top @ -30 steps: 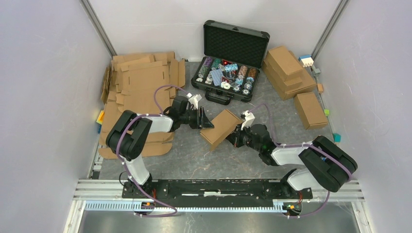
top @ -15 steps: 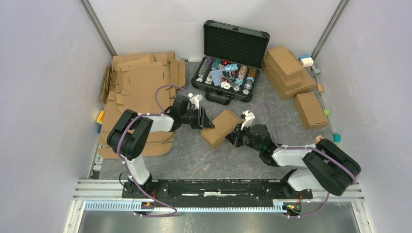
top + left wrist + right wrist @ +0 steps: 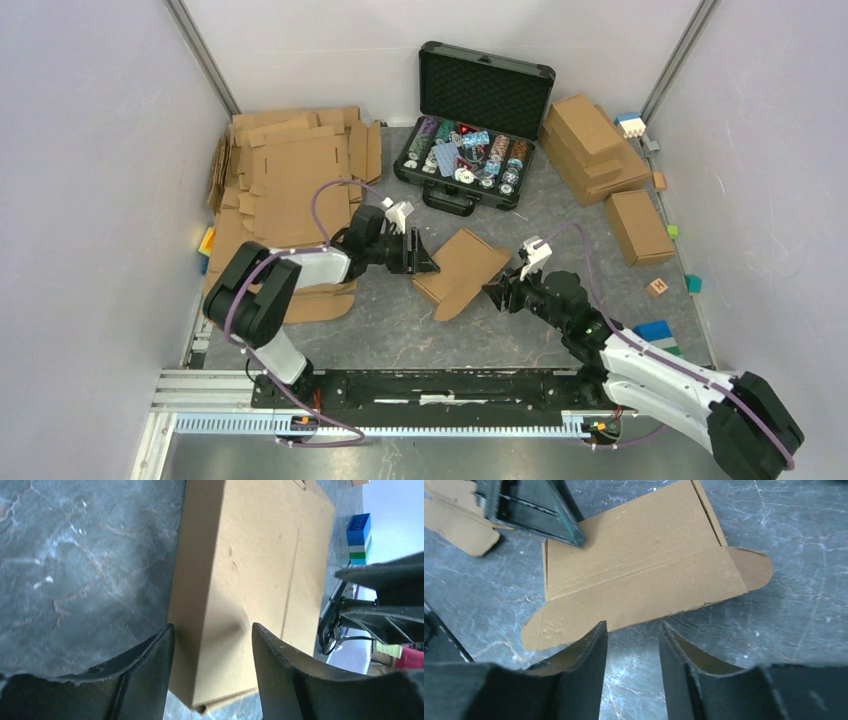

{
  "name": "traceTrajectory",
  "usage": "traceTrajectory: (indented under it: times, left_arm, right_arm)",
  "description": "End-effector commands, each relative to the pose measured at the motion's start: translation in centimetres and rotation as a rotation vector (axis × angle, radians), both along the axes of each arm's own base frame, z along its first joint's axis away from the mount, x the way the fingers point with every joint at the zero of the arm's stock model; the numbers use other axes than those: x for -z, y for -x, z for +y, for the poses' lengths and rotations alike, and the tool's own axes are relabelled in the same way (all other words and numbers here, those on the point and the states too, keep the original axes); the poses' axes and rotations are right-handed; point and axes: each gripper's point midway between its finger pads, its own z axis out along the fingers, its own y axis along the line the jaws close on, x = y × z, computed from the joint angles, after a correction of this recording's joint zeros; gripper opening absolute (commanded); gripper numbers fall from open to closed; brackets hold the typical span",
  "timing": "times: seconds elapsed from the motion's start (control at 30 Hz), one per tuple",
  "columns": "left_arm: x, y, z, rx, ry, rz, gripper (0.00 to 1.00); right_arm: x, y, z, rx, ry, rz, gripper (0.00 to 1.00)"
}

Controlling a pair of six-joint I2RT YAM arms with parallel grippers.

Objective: Fold the paper box

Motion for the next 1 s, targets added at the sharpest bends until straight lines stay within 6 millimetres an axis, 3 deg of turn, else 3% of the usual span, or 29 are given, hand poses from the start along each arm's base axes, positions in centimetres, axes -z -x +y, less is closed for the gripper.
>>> traceTrajectory:
  times: [0.0,0.23,0.4,0.47,0.53,0.6,0.73,0.8,0.97]
  left_arm:
    - [-3.0,-0.6,0.8,-0.014,0.001,-0.192,0.66]
    - [-5.7,-0.8,2.5,-0.082,-0.012,-0.359,0.72]
    - [-5.4,0.5,5.3,-0.208,-0.080,-0.333,0.62]
    - [-5.0,2.2,5.8,-0.222,-0.073,-0.303,0.48]
    - [-4.2,4.3,5.8,-0.220,-0.062,-0.276,0.23]
    - [-3.3,6.1,5.6,-0.219,-0.072,-0.246,0.11]
    - [-1.8,7.8,5.7,-0.240,-0.109,-0.240,0.13]
    - [-1.2,8.2,5.6,-0.253,-0.088,-0.217,0.26]
    - [-0.8,8.5,4.1,-0.239,0.005,-0.163,0.38]
  right_arm:
    - [-1.9,0.5,-0.1,-0.077,0.083,-0.058,0.52]
    - [-6.5,-2.4,0.3,-0.056,0.154,-0.074,0.61]
    - [-6.8,-5.0,0.8,-0.108,0.078,0.029,0.65]
    - [-6.4,-6.1,0.8,-0.107,0.070,0.058,0.65]
    - [-5.7,-7.4,0.5,-0.086,0.058,0.088,0.64]
    - [-4.8,-8.4,0.2,-0.069,0.031,0.117,0.64]
    - [-3.3,-9.7,0.4,-0.085,-0.073,0.180,0.74]
    - [-2.4,-10.6,0.3,-0.080,-0.062,0.199,0.76]
    - [-0.2,-11.3,0.8,-0.113,-0.058,0.253,0.61]
